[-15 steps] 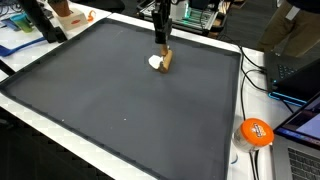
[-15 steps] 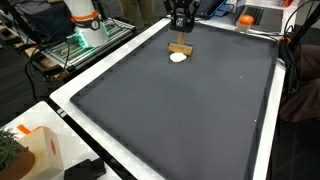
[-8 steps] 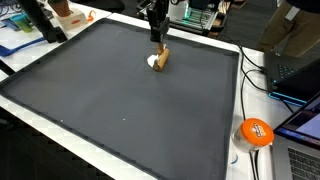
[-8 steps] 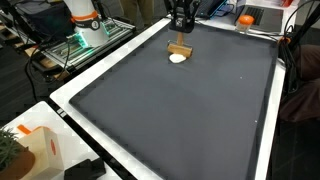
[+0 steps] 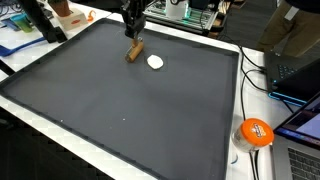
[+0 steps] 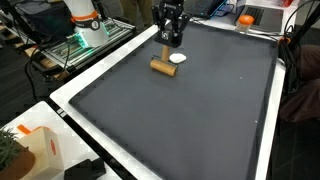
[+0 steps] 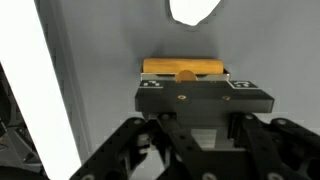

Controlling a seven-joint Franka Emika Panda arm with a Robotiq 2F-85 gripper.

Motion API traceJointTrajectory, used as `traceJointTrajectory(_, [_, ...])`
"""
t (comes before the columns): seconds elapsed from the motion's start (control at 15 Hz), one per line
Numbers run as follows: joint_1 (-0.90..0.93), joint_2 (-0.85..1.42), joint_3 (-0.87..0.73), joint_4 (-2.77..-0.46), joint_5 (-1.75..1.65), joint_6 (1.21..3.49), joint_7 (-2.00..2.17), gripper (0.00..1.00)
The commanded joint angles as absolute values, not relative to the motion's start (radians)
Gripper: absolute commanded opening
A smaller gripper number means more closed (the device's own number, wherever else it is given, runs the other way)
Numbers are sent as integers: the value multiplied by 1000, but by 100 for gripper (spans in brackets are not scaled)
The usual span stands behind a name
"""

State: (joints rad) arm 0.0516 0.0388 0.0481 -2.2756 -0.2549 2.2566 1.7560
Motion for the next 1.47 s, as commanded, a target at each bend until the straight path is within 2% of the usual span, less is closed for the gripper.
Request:
traceJointTrajectory(0.0, [49,68,33,-2272,-272,2225,1765,22])
traceJointTrajectory(0.47, [57,-37,53,-2285,101,2224,1443,22])
traceJointTrajectory(1.4, [72,43,77,-2268,89,2290,1479,22])
